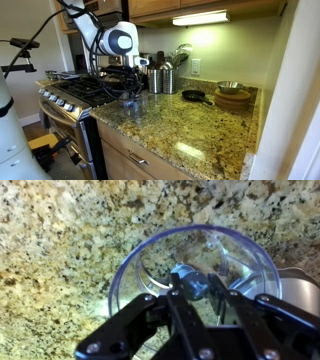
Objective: Place the blades inside the food processor chamber
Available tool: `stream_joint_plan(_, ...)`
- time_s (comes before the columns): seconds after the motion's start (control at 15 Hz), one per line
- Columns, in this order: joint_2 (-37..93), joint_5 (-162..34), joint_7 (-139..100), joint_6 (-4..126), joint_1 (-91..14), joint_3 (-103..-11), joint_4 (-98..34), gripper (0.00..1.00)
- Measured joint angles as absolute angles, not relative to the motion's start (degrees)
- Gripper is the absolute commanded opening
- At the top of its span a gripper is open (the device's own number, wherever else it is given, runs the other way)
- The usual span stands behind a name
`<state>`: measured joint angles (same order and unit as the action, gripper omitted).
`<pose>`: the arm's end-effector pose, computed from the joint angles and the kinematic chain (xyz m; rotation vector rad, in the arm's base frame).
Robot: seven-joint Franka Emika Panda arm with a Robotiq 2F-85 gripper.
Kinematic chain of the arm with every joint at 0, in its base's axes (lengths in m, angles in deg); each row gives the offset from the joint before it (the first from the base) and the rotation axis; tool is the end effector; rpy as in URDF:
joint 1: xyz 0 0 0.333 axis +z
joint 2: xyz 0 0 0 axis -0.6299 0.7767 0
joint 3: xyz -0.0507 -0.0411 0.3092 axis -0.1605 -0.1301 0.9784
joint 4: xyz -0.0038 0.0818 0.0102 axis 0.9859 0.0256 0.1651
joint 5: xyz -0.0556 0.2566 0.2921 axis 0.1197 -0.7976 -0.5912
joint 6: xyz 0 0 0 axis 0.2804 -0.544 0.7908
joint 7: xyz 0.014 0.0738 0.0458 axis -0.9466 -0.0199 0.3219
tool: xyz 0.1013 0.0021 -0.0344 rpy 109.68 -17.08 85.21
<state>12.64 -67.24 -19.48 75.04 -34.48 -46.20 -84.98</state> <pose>0.4520 0.0911 0.2717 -3.1250 -0.1879 -0.0591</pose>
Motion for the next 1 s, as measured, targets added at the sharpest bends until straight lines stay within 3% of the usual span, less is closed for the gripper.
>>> stream_joint_plan(1.0, 12.81, -67.3, -18.69, 75.05, -34.47, -46.19, -84.67, 0.13)
